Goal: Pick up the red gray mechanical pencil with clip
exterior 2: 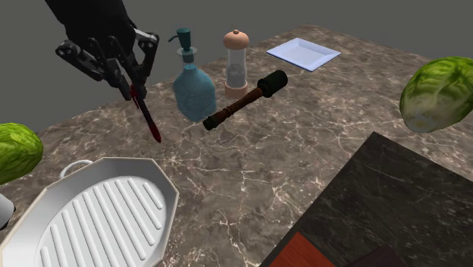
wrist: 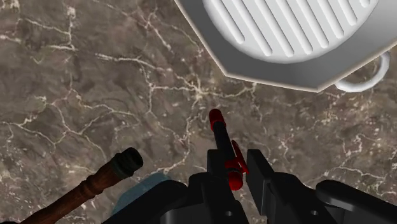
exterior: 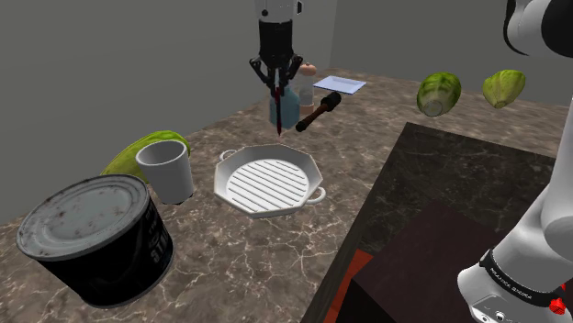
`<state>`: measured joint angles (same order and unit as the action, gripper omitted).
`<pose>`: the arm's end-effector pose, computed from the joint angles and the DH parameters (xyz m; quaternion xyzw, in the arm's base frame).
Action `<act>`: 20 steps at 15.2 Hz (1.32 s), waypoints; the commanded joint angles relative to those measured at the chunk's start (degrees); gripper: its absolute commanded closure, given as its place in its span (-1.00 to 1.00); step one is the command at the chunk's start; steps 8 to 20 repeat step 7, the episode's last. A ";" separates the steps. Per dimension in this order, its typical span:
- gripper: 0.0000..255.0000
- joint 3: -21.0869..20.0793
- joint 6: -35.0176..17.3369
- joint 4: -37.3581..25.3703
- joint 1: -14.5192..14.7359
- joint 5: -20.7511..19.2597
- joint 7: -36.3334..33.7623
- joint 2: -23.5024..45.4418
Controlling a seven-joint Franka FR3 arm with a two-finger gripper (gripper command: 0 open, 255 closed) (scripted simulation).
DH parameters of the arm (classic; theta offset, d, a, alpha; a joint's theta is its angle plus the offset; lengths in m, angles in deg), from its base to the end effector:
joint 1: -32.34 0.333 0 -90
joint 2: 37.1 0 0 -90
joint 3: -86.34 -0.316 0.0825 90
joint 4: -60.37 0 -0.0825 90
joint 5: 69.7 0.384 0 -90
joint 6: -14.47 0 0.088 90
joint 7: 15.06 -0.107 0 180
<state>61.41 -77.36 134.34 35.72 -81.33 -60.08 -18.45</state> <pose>0.6000 0.2464 0.5782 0.9876 -0.1533 0.0260 0.0230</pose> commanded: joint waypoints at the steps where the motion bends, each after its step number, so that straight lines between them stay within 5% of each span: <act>1: 1.00 -0.01 1.88 -2.42 0.34 -0.23 0.10 0.60; 5: 1.00 -0.02 5.74 -7.63 1.24 -0.84 0.23 2.01; 20: 1.00 -0.02 5.89 -7.84 1.28 -0.87 0.24 2.07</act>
